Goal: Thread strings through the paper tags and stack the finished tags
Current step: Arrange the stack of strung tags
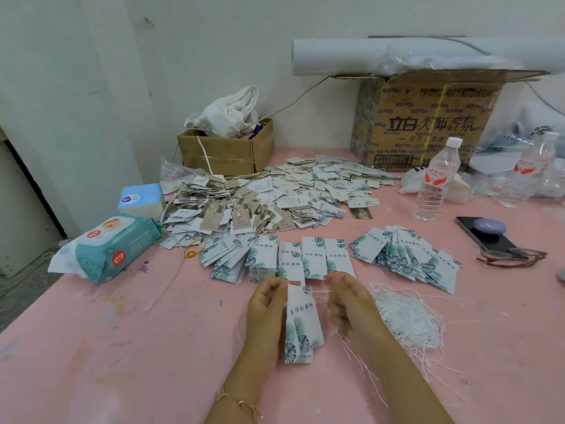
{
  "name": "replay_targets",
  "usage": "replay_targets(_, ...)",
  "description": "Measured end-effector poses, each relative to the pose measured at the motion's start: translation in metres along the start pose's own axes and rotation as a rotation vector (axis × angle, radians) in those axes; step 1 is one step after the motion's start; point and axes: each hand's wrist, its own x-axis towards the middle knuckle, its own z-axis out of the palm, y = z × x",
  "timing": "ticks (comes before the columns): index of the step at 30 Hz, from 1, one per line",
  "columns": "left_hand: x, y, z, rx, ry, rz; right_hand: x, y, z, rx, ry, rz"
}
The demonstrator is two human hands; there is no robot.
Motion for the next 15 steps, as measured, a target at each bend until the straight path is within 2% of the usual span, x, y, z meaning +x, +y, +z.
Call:
replay_targets(4, 0.009, 0.007, -0.004, -0.335, 0.082, -0.035, 0.003, -0.003, -0.006, 0.111, 0.055, -0.047)
replay_targets(6, 0.012, 0.008, -0.006, -0.386, 0.116, -0.024, 0.005, -0.002, -0.009, 0.142, 0.069, -0.068)
replay_targets(11, 0.014, 0.008, -0.010, -0.398, 0.158, 0.030, 0.008, -0.001, -0.010, 0.033, 0.109, -0.156)
replay_targets(15, 0.011, 0.006, -0.013, -0.207, 0.196, 0.090, 0.008, 0.000, -0.011, -0.091, 0.132, -0.200)
